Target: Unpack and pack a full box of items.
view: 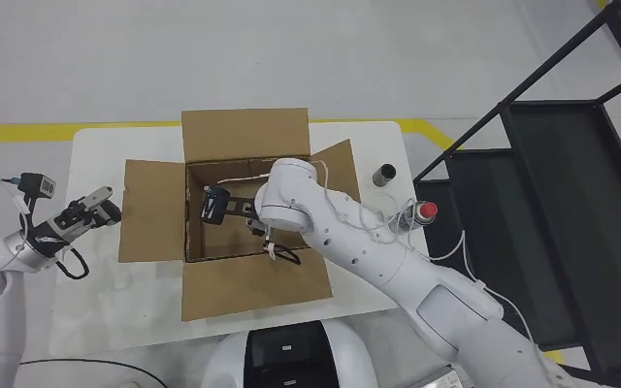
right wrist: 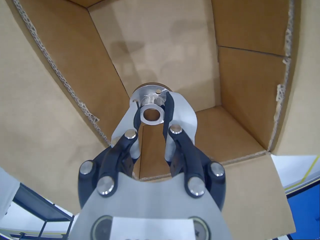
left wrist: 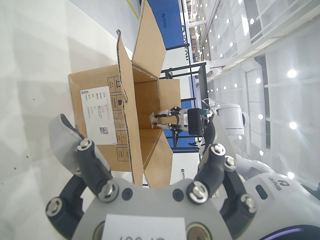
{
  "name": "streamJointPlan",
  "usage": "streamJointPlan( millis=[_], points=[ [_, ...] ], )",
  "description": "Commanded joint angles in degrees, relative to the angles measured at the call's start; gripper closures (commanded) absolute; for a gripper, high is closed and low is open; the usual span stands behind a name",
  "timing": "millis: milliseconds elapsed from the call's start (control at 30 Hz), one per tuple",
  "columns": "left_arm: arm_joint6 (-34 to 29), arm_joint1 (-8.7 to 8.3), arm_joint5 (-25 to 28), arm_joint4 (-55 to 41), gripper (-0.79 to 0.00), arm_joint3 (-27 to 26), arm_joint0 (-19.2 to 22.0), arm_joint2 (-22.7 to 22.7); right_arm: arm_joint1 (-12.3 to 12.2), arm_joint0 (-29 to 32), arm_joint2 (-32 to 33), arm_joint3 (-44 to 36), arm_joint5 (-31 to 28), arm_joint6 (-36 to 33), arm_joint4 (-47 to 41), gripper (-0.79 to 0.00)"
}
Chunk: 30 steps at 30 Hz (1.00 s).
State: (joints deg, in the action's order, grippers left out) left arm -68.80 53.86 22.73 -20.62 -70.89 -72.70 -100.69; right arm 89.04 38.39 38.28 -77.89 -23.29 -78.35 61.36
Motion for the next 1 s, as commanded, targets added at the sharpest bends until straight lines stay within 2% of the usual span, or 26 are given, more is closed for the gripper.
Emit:
streamJointPlan(
  millis=[0, 267, 733, 767, 800, 833, 867, 900, 967],
  points=[
    [0.0, 0.0, 0.0, 0.0, -0.785, 0.0, 0.0, 0.0, 0.9, -1.3, -1.8, 4.6, -0.4, 4.2, -0.1, 0.0],
    [0.0, 0.0, 0.0, 0.0, -0.785, 0.0, 0.0, 0.0, 5.3, -5.0, -8.7, 20.7, 2.2, 17.2, 1.8, 0.0],
    [0.0, 0.0, 0.0, 0.0, -0.785, 0.0, 0.0, 0.0, 13.2, -9.6, -14.3, 38.4, 2.5, 21.7, -1.7, 0.0],
    [0.0, 0.0, 0.0, 0.0, -0.785, 0.0, 0.0, 0.0, 13.6, -9.9, -14.6, 39.3, 2.5, 21.5, -1.7, -0.172],
    [0.0, 0.0, 0.0, 0.0, -0.785, 0.0, 0.0, 0.0, 13.9, -10.0, -14.7, 39.9, 2.4, 21.3, -1.8, -0.413],
    [0.0, 0.0, 0.0, 0.0, -0.785, 0.0, 0.0, 0.0, 14.5, -10.3, -14.9, 41.1, 2.1, 21.4, -2.2, -0.471],
    [0.0, 0.0, 0.0, 0.0, -0.785, 0.0, 0.0, 0.0, 14.9, -10.5, -15.0, 42.0, 1.9, 21.5, -2.2, -0.523],
    [0.0, 0.0, 0.0, 0.0, -0.785, 0.0, 0.0, 0.0, 15.2, -10.7, -15.2, 42.7, 1.7, 21.6, -2.3, -0.533],
    [0.0, 0.0, 0.0, 0.0, -0.785, 0.0, 0.0, 0.0, 15.9, -11.0, -15.3, 44.1, 1.3, 22.0, -2.7, -0.391]
  ],
)
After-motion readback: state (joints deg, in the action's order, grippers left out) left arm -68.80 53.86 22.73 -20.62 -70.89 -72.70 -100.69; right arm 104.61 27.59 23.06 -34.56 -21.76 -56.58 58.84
